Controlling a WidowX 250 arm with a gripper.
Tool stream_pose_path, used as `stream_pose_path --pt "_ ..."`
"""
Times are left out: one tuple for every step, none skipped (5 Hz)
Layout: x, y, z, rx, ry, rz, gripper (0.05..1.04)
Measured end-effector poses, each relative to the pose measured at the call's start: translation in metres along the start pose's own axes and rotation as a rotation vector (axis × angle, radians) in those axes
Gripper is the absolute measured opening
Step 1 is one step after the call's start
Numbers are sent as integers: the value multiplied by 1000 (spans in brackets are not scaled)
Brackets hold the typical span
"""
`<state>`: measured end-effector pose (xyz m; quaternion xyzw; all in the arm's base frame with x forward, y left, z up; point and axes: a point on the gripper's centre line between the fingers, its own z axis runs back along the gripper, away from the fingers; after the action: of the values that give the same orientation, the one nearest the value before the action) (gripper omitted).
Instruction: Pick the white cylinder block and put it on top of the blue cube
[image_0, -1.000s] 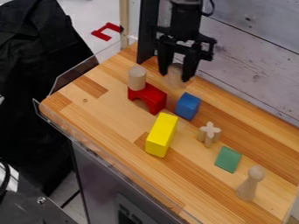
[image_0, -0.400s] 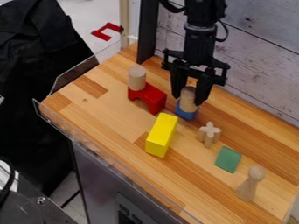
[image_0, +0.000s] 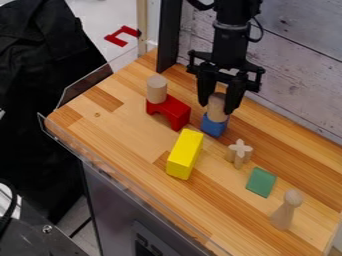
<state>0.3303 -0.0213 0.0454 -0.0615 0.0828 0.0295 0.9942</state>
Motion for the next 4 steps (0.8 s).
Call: stream_pose_path --pt "2 2 3 7 -8 3 530" --pt "6 5 7 5 -21 5 530" --pt "6 6 0 4 6 -1 530" --pt "6 6 -3 -3 13 0 594"
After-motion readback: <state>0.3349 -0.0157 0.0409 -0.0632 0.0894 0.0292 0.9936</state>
